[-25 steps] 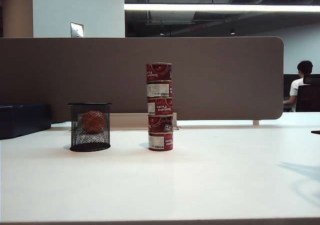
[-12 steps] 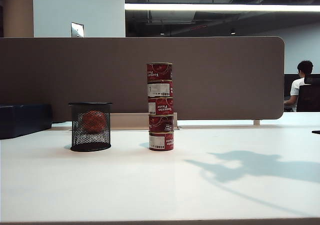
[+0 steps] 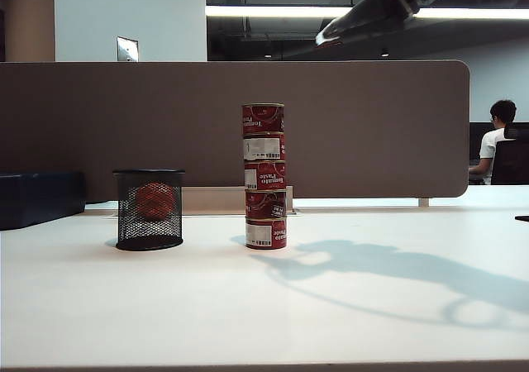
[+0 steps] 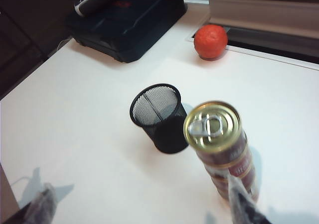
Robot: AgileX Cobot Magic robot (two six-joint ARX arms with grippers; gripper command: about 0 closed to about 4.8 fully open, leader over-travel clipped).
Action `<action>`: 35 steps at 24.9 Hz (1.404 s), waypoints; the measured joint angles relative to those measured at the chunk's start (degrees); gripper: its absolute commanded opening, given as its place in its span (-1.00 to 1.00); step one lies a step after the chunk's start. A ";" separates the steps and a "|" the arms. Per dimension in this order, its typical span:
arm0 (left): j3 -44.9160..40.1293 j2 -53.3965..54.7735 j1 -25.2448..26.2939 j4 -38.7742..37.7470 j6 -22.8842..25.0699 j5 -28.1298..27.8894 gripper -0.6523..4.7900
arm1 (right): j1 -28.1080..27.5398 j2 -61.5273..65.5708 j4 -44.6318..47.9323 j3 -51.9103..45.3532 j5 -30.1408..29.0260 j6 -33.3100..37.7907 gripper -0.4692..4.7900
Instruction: Take a can of tomato sauce from the stacked ones and place it on the table.
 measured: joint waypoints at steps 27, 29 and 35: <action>0.00 0.00 0.00 -0.85 0.00 0.02 -0.78 | 2.19 22.21 1.22 13.81 1.77 0.22 1.00; 0.00 0.00 0.00 -1.05 0.00 0.04 -0.78 | 2.64 22.56 1.38 13.81 2.40 0.22 1.00; 0.00 0.00 0.00 -1.38 0.00 0.04 -0.78 | 2.82 24.70 2.40 13.79 4.37 0.24 1.00</action>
